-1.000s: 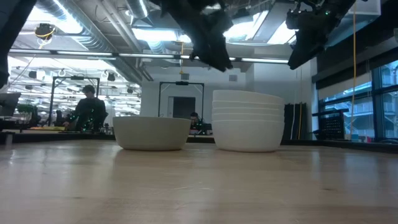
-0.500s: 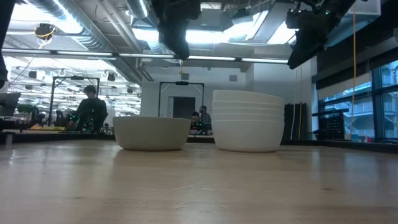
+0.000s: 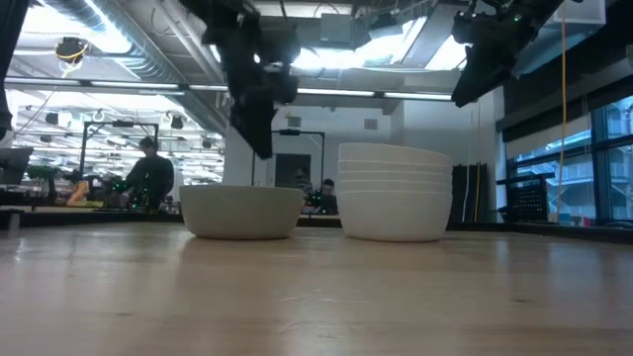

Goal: Nest bowls inside each other
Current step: Stack the light gray bowl on top of the white bowl

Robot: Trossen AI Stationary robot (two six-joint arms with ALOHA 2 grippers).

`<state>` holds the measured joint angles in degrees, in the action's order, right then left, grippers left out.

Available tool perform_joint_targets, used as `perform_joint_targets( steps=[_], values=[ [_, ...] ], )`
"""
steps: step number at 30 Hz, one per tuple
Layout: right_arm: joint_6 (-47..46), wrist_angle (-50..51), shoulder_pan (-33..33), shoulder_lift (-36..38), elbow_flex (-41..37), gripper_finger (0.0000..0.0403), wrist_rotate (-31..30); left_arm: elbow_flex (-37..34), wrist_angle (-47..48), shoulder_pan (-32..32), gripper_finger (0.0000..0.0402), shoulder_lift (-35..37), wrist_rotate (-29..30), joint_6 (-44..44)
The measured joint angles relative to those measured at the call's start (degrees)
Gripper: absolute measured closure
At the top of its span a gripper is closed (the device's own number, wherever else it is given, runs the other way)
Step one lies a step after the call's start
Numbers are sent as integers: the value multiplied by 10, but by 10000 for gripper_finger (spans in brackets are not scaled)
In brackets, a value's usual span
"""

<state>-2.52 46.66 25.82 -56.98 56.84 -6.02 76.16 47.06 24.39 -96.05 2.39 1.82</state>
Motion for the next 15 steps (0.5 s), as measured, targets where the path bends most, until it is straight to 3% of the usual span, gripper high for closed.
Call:
perform_joint_targets(
  steps=[5, 15],
  values=[
    [-3, -1, 0, 0, 0, 210, -8, -44, -47, 6, 260, 0, -34, 9],
    [-4, -2, 0, 0, 0, 210, -12, -69, -40, -1, 261, 0, -19, 78]
  ],
)
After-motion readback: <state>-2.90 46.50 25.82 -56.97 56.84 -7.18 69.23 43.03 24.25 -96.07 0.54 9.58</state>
